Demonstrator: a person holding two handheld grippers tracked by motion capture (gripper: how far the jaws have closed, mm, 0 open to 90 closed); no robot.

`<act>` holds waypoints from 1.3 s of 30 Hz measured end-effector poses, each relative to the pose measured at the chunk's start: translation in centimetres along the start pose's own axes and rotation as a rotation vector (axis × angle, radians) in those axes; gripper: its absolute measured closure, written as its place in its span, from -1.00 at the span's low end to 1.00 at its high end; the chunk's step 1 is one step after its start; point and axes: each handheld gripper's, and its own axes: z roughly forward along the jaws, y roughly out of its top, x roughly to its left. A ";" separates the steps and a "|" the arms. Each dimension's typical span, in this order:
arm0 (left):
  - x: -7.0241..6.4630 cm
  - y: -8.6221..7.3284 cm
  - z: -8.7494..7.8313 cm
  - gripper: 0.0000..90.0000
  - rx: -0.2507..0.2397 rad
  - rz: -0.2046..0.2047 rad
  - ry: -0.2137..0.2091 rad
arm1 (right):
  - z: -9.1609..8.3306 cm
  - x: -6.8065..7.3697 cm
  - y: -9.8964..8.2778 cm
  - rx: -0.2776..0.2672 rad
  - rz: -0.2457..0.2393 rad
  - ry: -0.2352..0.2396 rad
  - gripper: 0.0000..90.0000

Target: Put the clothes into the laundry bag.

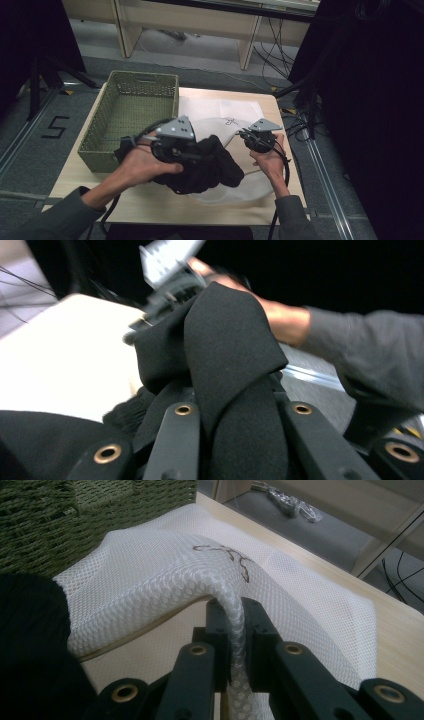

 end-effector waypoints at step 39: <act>5.8 -4.7 0.3 -0.43 0.191 0.007 0.268 | -0.2 0.4 -0.1 0.003 0.013 0.024 0.84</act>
